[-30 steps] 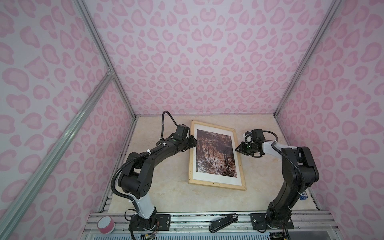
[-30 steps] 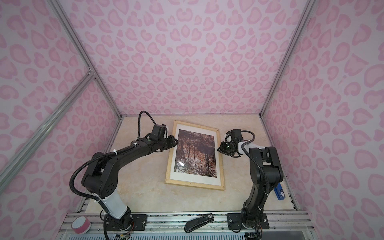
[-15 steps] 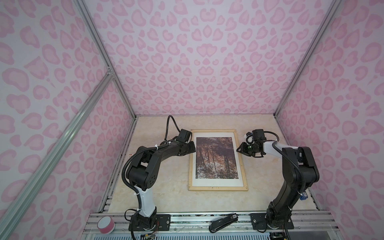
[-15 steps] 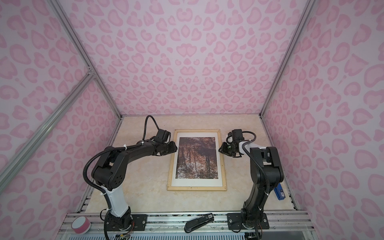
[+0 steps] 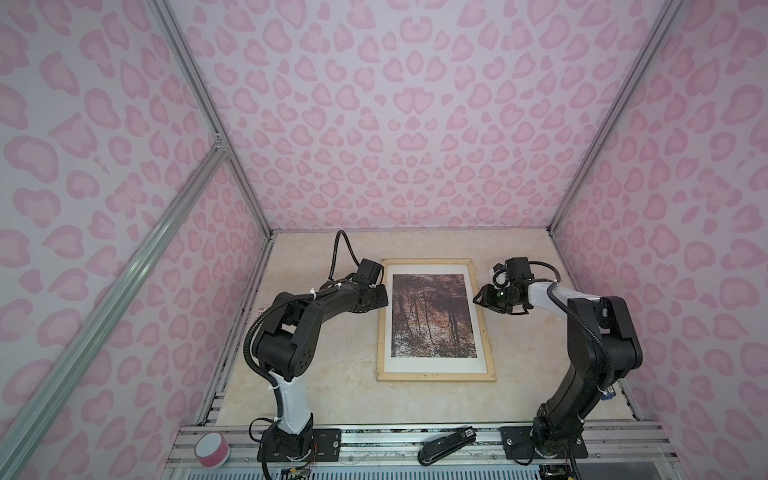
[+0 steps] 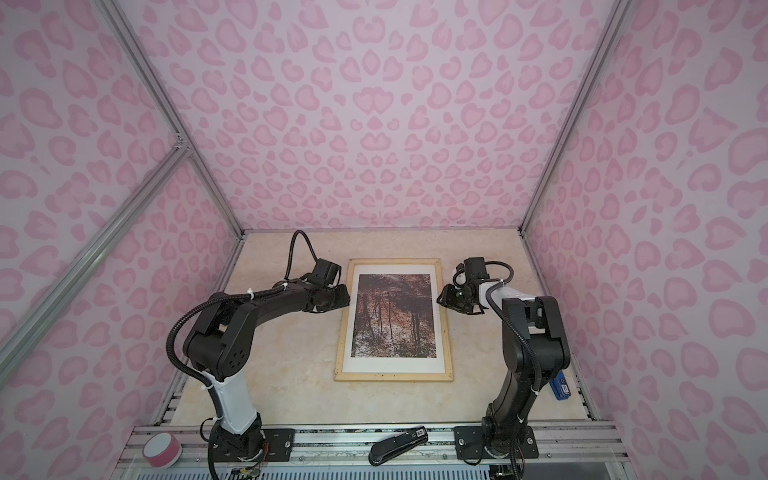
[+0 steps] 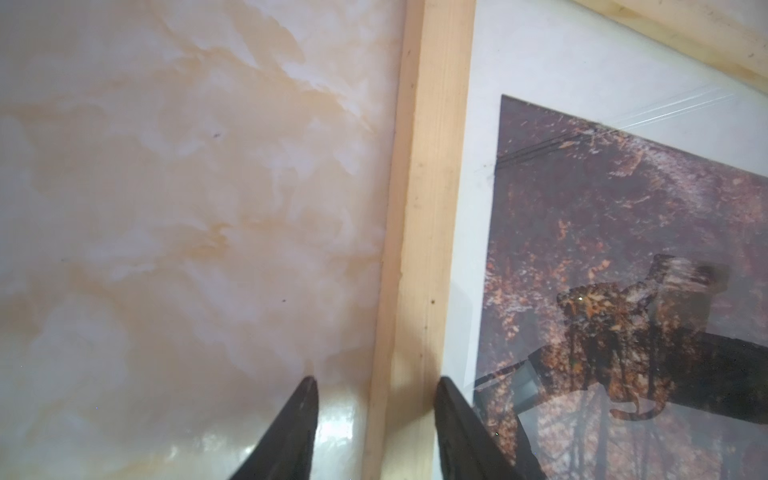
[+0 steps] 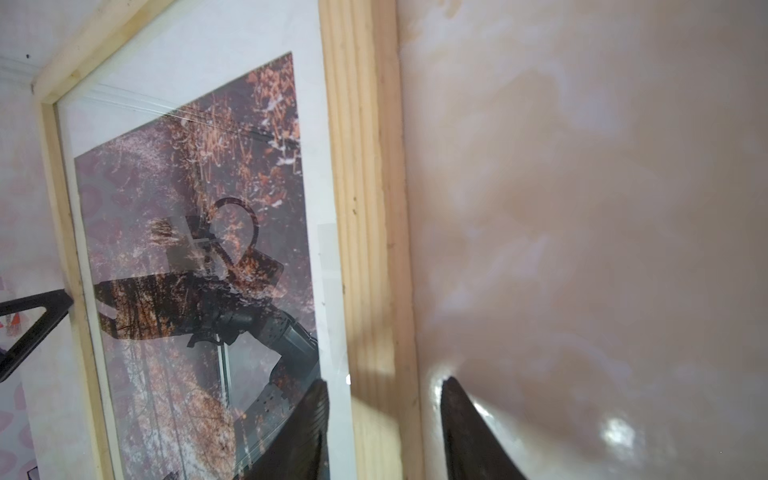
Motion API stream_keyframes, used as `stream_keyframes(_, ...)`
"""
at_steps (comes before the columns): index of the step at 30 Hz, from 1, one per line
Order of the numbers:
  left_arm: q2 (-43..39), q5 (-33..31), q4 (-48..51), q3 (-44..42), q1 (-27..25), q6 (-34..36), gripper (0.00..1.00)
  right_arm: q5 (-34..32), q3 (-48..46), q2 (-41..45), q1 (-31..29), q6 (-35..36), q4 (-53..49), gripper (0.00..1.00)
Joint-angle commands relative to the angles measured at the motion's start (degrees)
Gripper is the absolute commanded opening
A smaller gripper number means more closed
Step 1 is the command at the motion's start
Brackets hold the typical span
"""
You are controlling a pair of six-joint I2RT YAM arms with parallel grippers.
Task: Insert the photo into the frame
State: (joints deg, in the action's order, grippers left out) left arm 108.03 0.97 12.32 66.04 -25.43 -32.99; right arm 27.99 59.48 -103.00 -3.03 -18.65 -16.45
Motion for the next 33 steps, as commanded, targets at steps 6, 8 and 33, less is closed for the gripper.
stream_keyframes(6, -9.1, -10.4, 8.0, -5.9, -0.5, 0.8, 0.47, -3.8, 3.6, 0.9, 1.5, 0.0, -2.4, 0.46)
stream_keyframes(8, -11.3, -12.0, 8.5, -7.5, -0.6, 0.9, 0.47, -4.2, 4.9, 0.6, 2.0, 0.3, -3.2, 0.44)
stream_keyframes(33, -16.7, -6.3, 9.5, -19.1, -8.0, -4.9, 0.44, -11.9, 23.4, -16.8, 1.7, 2.6, -8.8, 0.23)
